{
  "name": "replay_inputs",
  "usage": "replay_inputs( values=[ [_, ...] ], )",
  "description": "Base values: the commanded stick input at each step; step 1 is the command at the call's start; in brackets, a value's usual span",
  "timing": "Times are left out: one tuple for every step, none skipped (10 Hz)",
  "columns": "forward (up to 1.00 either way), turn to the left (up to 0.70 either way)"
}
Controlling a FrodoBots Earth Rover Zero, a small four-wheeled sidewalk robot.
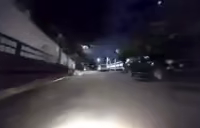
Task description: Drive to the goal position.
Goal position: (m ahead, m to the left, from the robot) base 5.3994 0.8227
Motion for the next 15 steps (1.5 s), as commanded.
replay_inputs(
  values=[
    [0.85,0.02],
    [0.85,0.02],
    [0.85,0.02],
    [0.85,0.02],
    [0.85,0.02],
    [0.85,0.02],
    [0.85,0.02],
    [0.85,0.02],
    [0.85,0.02],
    [0.85,0.02],
    [0.85,0.02],
    [0.85,0.02],
    [0.85,0.02],
    [0.85,0.02],
    [0.85,0.02]
  ],
)
